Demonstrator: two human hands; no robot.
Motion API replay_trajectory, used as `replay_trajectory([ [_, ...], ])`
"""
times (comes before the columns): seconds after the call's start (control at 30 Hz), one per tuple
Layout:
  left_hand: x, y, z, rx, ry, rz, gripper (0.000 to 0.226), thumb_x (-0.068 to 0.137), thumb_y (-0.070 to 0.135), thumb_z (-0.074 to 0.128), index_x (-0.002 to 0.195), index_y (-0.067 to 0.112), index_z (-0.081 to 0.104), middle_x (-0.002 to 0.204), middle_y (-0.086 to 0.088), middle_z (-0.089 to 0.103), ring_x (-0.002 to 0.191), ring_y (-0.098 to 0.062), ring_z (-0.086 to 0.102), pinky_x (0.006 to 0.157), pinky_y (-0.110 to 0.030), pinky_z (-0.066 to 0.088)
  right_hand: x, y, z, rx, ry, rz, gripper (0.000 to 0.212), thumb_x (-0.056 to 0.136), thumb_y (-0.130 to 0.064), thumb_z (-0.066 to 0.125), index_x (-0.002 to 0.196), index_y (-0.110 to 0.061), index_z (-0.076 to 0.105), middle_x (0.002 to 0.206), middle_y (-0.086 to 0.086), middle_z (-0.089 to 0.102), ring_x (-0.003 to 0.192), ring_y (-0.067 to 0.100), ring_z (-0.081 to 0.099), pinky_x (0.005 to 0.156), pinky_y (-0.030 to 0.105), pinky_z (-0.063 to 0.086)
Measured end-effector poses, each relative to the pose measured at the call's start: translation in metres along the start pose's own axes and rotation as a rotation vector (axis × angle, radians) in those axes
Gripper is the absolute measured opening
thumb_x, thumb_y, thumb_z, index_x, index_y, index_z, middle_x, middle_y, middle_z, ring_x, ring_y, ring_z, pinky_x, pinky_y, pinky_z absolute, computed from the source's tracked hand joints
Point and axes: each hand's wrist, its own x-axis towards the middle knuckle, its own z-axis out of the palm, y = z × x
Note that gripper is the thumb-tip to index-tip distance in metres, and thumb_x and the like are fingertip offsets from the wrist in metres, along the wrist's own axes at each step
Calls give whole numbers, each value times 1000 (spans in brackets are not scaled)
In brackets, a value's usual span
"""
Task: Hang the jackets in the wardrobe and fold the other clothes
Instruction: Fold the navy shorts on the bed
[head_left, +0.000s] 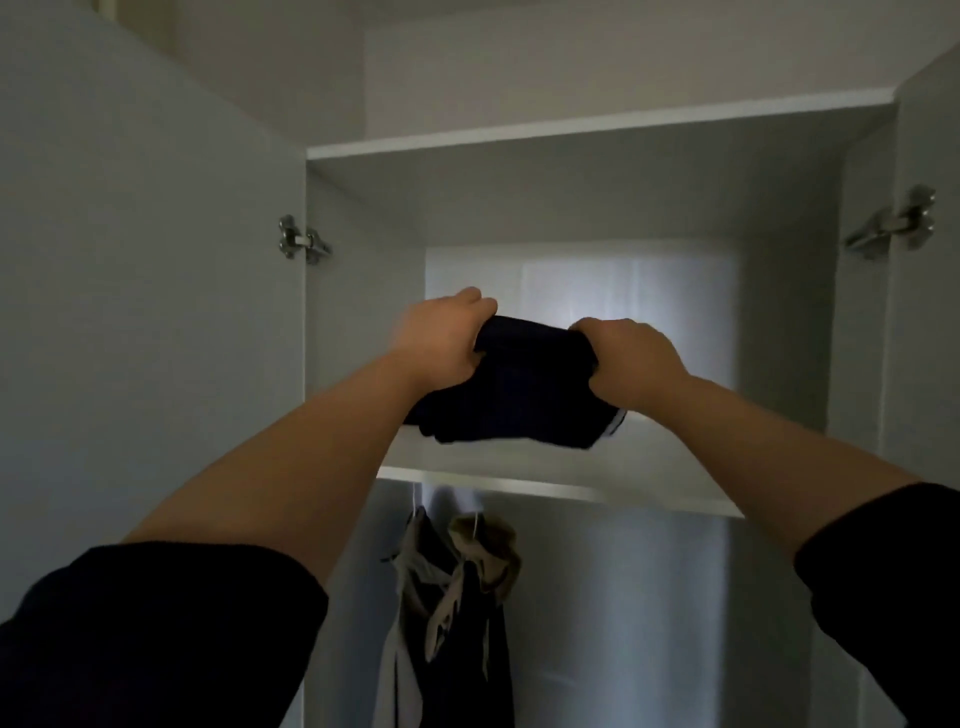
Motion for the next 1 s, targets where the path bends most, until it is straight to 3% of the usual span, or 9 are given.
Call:
replay_trajectory([
  [0.13,6,-32,46,161,124,133,32,65,1,69,95,3,57,92,-14,55,76,-32,54,50,-30,28,28,6,60,-175,211,-89,56,76,1,56,130,-12,46,104,8,61,86,25,56,65,30,38],
  [0.2,-8,-49,86,214,2,187,38,69,0,68,104,3,57,103,-17,55,88,-36,56,52,-33,35,30,3,109,-261,89,-147,70,81,-1,54,145,-10,28,121,10,55,101,26,54,77,32,40],
  [0.27,-28,-68,130,245,-267,162,43,81,9,61,122,11,48,121,-12,46,106,-31,50,68,-38,43,29,-6,160,-272,-133,-213,72,86,-9,54,148,-11,18,129,10,50,109,26,52,84,33,43],
  [0.37,-46,-98,180,127,-609,74,46,83,15,59,128,15,45,122,-11,47,105,-28,52,81,-36,44,44,-19,209,-114,-354,-259,57,89,-12,50,142,-14,31,126,10,54,109,25,53,85,36,48],
  [0.5,-32,-149,202,-31,-690,-60,32,80,15,62,112,13,58,112,-10,57,102,-26,57,78,-26,40,90,-27,229,79,-338,-226,39,83,-6,50,122,-12,55,111,9,61,100,27,58,78,36,51],
  [0.63,6,-192,211,-46,-553,-180,29,80,15,60,109,14,63,112,-11,64,104,-29,60,78,-27,42,147,-33,235,111,-153,-146,28,78,-4,51,103,-9,63,97,9,64,88,28,61,70,34,51],
  [0.83,84,-232,229,-31,-390,-294,19,82,9,53,100,12,60,106,-10,61,96,-28,58,71,-29,42,245,-21,242,21,-6,-7,23,80,-4,50,97,-7,65,91,8,65,79,24,60,62,29,46],
  [0.93,114,-243,249,164,-67,-244,18,72,-2,56,86,8,56,90,-11,61,80,-27,58,58,-28,33,284,-11,256,-93,274,-55,24,74,6,52,92,-4,64,80,9,63,72,25,57,53,26,35],
  [1.0,124,-253,259,236,207,-106,27,46,-15,59,65,4,55,63,-12,56,55,-26,54,50,-24,27,303,-5,266,-110,479,-146,43,60,19,60,98,2,67,74,15,64,63,30,58,50,26,36],
])
